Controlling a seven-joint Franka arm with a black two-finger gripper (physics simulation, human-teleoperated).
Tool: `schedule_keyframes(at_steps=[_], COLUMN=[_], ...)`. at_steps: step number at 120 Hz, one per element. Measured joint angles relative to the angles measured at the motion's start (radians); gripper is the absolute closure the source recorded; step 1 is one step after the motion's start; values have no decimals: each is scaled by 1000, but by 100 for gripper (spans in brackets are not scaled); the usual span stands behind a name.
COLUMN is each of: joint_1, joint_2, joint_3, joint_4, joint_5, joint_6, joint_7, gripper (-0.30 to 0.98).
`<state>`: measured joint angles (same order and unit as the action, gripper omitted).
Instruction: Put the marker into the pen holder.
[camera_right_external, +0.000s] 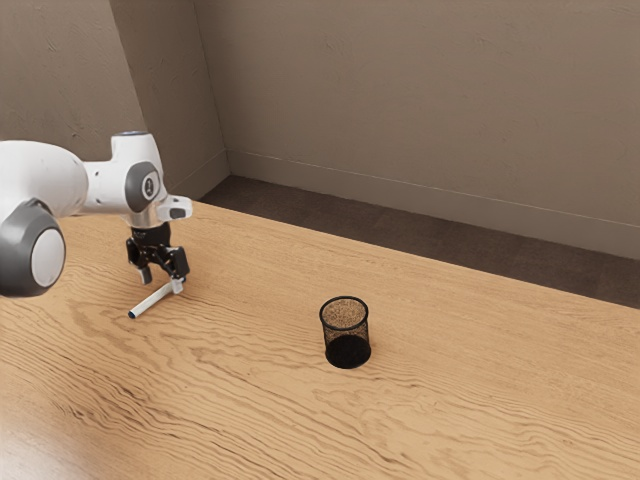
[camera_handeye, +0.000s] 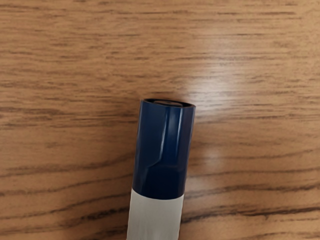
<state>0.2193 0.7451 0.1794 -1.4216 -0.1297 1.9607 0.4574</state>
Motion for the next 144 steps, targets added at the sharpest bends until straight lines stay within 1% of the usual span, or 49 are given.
schedule_keyframes(at_steps=[3,20,43,88,101,107,113,121,129,134,144], joint_1=[0,0,0,0,-4,-11,-29,-64,-82,-98,-121], joint_2=[0,-7,-9,-10,-35,-77,-150,-296,-461,-560,-685], joint_3=[0,1,2,1,1,1,0,-12,-68,-99,-172], joint_4=[-2,-17,-24,-25,-45,-81,-139,-259,-396,-487,-604], joint_5=[-4,-16,-21,-14,-6,2,23,75,147,180,223], joint_6=[0,2,2,7,13,24,46,97,167,226,354], joint_7=[4,24,45,68,67,66,64,58,44,33,8], gripper=[3,26,46,75,78,78,79,79,79,79,79])
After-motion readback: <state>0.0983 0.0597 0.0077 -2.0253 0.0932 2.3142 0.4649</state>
